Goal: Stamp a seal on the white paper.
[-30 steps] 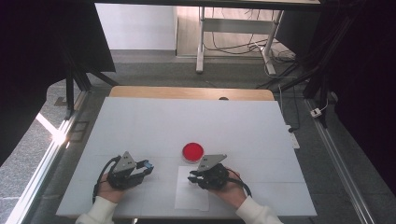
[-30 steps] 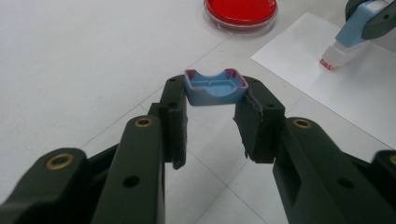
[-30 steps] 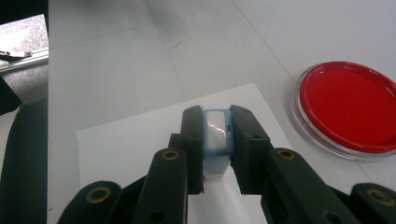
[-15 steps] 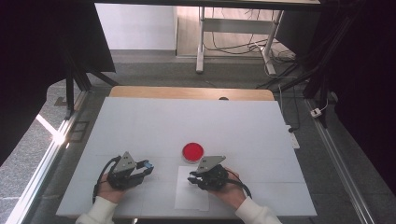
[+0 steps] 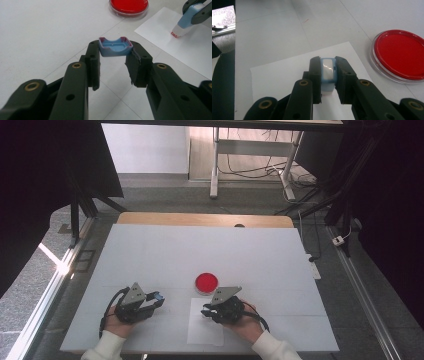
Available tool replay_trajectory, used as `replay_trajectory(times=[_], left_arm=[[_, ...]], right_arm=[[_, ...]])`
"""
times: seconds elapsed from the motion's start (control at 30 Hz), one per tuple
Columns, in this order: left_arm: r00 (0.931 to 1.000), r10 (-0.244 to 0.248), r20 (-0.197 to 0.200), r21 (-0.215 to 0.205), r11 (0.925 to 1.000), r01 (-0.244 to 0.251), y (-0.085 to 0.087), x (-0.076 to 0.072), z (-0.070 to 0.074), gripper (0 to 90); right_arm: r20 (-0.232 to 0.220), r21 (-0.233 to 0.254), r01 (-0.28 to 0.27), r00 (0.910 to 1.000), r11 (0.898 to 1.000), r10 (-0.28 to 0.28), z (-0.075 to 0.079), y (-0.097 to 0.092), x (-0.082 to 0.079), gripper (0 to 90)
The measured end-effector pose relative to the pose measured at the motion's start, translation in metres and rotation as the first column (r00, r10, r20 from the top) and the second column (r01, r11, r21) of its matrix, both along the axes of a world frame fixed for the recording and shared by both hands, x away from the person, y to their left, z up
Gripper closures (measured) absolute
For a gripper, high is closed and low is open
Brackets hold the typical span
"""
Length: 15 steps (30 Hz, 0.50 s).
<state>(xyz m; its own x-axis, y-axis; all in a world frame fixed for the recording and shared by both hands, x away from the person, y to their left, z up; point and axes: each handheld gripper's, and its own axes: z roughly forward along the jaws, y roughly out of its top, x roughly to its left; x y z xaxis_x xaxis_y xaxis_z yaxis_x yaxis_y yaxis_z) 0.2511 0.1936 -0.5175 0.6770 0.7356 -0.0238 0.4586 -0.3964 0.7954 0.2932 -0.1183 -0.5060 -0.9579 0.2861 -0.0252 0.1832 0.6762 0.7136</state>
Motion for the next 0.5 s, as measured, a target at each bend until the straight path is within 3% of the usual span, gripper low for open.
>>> replay_trajectory(times=[0.17, 0.37, 0.5], left_arm=[[1.0, 0.002, 0.002, 0.001, 1.0, -0.002, -0.0004, -0.0005, 0.0003, 64.4], [1.0, 0.002, 0.004, -0.004, 1.0, -0.002, -0.0004, -0.0012, 0.001, 64.4], [1.0, 0.002, 0.005, -0.002, 1.0, -0.002, -0.0008, -0.0014, 0.001, 64.4]], right_arm=[[0.011, 0.0, 0.008, 0.9999, 1.0, -0.008, -0.0008, -0.001, -0.0017, 75.7], [-0.004, 0.051, 0.008, 1.0, 0.999, -0.008, -0.0049, -0.0068, -0.001, 75.8], [0.016, 0.059, -0.001, 0.9999, 0.998, 0.0, -0.0062, -0.008, -0.0027, 75.9]])
